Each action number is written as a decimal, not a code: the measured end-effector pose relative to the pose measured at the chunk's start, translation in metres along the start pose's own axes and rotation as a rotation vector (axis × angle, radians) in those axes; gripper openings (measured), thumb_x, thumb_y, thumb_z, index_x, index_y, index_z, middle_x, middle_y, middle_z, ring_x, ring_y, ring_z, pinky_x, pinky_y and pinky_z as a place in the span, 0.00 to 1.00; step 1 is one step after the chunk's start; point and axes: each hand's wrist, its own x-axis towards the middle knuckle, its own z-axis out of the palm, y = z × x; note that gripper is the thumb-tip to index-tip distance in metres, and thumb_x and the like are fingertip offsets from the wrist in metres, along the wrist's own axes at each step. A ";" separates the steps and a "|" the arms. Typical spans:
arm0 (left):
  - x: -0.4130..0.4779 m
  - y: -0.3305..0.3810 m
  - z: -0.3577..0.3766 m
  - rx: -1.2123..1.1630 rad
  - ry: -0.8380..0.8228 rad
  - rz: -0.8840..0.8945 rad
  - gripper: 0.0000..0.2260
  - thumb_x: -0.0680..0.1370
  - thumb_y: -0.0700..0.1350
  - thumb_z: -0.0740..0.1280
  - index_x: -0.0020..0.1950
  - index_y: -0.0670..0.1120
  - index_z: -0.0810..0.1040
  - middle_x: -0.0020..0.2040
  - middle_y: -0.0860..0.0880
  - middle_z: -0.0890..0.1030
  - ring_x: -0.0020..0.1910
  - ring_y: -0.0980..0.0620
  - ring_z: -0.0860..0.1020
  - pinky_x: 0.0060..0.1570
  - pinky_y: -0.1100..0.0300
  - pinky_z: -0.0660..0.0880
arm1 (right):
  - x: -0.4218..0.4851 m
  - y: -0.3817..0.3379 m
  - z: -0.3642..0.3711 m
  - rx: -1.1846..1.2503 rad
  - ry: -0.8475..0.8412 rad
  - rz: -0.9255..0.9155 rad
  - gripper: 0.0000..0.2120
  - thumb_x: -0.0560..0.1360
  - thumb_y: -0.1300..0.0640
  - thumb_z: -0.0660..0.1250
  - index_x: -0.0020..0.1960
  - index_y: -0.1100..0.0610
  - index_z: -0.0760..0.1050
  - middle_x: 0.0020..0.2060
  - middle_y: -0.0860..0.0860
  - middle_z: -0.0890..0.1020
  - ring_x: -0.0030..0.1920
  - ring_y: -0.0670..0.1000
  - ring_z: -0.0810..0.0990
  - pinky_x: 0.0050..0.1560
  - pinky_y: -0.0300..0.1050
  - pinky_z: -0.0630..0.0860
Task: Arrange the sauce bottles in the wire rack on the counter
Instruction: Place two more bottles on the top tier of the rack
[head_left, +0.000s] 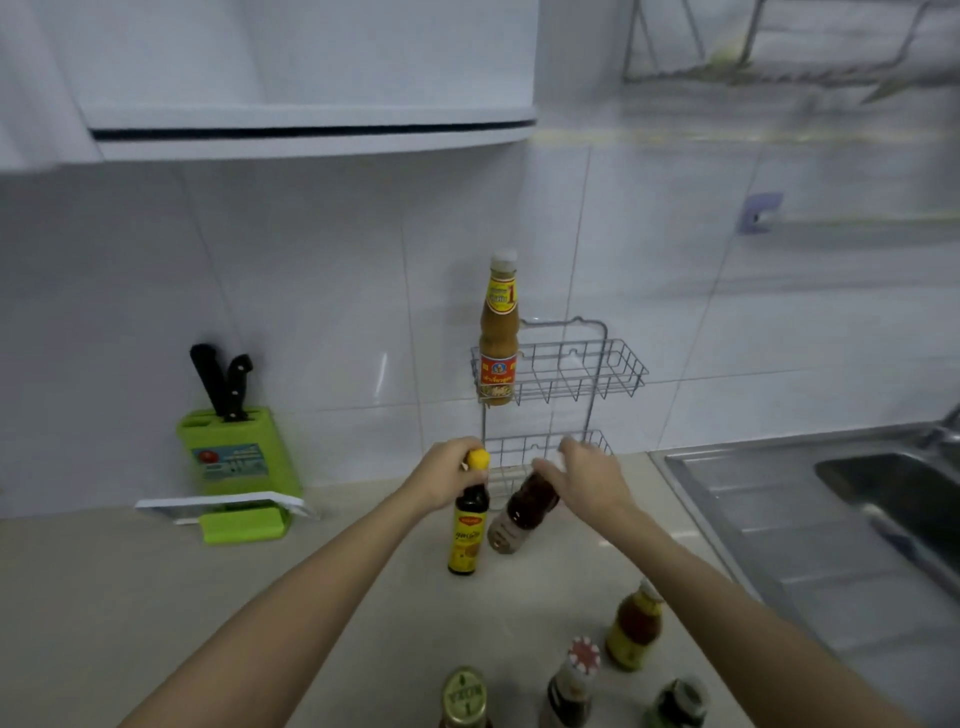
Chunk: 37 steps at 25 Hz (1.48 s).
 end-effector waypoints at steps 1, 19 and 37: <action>0.007 0.011 -0.011 -0.002 0.009 0.014 0.10 0.75 0.42 0.70 0.54 0.43 0.77 0.49 0.42 0.81 0.50 0.42 0.80 0.52 0.44 0.79 | 0.006 -0.005 -0.016 0.044 0.061 -0.001 0.20 0.77 0.42 0.62 0.51 0.61 0.71 0.47 0.60 0.81 0.49 0.61 0.79 0.42 0.49 0.70; 0.072 0.161 -0.108 0.030 0.464 0.280 0.07 0.77 0.44 0.67 0.52 0.43 0.73 0.47 0.43 0.80 0.46 0.45 0.79 0.46 0.48 0.79 | 0.108 -0.008 -0.174 0.519 0.541 0.036 0.20 0.72 0.39 0.65 0.45 0.57 0.70 0.39 0.50 0.76 0.42 0.54 0.76 0.39 0.46 0.68; 0.099 0.151 -0.060 0.238 0.447 0.277 0.08 0.76 0.39 0.68 0.52 0.44 0.72 0.51 0.47 0.72 0.46 0.47 0.75 0.44 0.54 0.75 | 0.154 0.013 -0.122 0.634 0.110 -0.175 0.15 0.73 0.51 0.72 0.51 0.63 0.79 0.46 0.60 0.82 0.46 0.57 0.80 0.44 0.47 0.77</action>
